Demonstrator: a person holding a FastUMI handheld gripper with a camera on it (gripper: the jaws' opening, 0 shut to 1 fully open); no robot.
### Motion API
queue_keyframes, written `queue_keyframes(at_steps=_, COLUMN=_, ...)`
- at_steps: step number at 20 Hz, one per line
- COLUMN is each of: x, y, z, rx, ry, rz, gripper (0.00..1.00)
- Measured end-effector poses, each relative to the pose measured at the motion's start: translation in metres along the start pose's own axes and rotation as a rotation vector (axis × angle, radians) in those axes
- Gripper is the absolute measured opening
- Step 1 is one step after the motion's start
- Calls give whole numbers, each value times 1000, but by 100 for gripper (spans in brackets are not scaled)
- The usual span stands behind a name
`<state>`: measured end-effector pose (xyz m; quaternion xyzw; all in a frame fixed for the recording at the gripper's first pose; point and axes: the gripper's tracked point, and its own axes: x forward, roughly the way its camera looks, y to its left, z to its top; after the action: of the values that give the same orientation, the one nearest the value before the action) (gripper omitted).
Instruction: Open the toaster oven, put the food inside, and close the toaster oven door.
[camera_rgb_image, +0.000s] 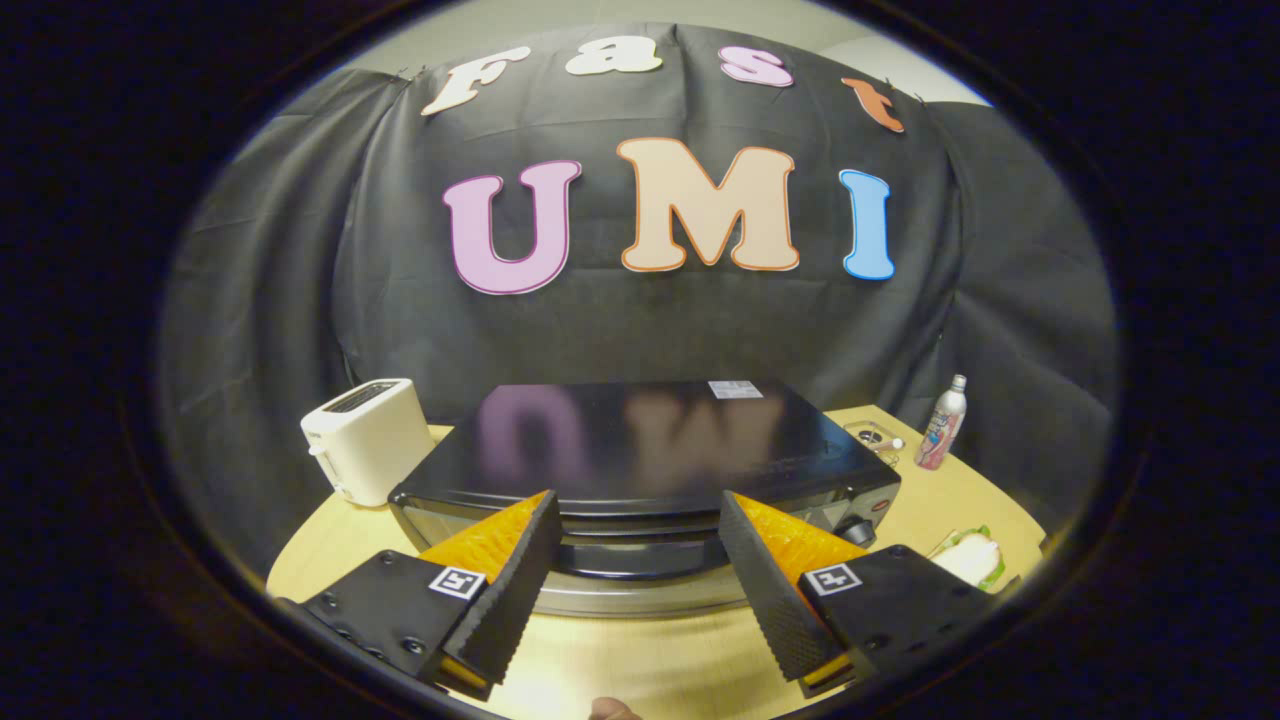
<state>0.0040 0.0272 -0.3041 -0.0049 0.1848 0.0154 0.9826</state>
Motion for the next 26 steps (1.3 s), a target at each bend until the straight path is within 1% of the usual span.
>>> queue_keyframes(at_steps=5, x=-21, y=-3, z=-12, rx=7, ry=15, rz=2, gripper=100)
queue_keyframes(at_steps=10, x=-53, y=-10, z=-35, rx=17, ry=59, rz=-23, gripper=99)
queue_keyframes(at_steps=17, x=-86, y=-13, z=-79, rx=-49, ry=146, rz=-41, gripper=98)
queue_keyframes(at_steps=23, x=-91, y=-13, z=-130, rx=-114, ry=263, rz=-54, gripper=98)
queue_keyframes(at_steps=26, x=-84, y=-13, z=-158, rx=-132, ry=326, rz=-50, gripper=98)
